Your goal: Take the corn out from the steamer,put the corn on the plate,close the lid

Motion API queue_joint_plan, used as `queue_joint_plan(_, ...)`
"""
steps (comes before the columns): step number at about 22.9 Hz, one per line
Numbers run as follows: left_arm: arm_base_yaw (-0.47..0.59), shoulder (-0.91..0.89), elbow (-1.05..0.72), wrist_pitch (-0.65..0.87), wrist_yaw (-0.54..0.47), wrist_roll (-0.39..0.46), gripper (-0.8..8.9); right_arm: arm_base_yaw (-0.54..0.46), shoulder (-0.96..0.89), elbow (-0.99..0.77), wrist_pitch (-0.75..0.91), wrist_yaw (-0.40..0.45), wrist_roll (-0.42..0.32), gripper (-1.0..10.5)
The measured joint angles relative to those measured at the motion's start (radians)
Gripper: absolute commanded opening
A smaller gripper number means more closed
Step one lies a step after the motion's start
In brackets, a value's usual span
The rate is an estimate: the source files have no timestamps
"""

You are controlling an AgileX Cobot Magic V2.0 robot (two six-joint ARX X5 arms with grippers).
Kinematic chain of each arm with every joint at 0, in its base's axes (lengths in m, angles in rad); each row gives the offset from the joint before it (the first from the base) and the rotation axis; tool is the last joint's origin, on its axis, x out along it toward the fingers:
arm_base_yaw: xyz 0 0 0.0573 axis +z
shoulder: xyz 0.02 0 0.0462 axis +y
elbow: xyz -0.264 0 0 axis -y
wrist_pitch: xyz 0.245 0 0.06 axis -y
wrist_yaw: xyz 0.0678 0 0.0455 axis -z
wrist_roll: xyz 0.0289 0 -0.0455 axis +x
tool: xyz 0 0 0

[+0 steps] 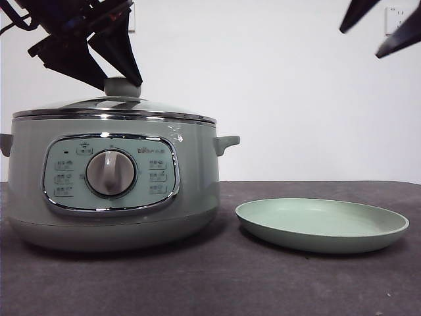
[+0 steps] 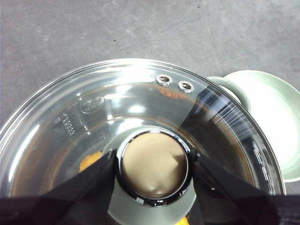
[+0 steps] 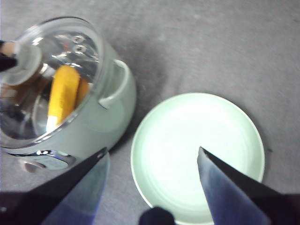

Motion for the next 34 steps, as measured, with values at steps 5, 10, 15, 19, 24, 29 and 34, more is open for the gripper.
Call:
queue_joint_plan(5, -0.002, -0.043, -0.005, 0.023, -0.045, 0.001, -0.09, 0.062, 0.003, 0.0, 0.06, 0.0, 0.005, 3.2)
queue_joint_plan(10, -0.002, -0.159, -0.005, 0.033, -0.111, 0.002, -0.09, 0.159, 0.044, 0.0, 0.147, 0.0, 0.035, 3.2)
queue_joint_plan(15, -0.002, -0.288, -0.005, 0.032, -0.205, 0.002, -0.09, 0.261, 0.16, 0.04, 0.175, 0.0, 0.052, 3.2)
queue_joint_plan(19, -0.002, -0.424, -0.005, 0.018, -0.299, 0.002, -0.09, 0.354, 0.33, 0.161, 0.169, 0.001, 0.051, 3.2)
queue_joint_plan(24, -0.002, -0.571, -0.005, -0.023, -0.425, 0.014, -0.09, 0.444, 0.615, 0.465, 0.023, 0.063, 0.001, 3.8)
queue_joint_plan(29, -0.002, -0.63, -0.005, -0.086, -0.518, 0.049, -0.09, 0.499, 0.903, 0.761, -0.082, 0.135, -0.047, 3.8)
queue_joint_plan(34, -0.002, -0.626, -0.005, -0.118, -0.531, 0.066, -0.09, 0.556, 1.048, 0.84, -0.079, 0.209, -0.077, 3.8)
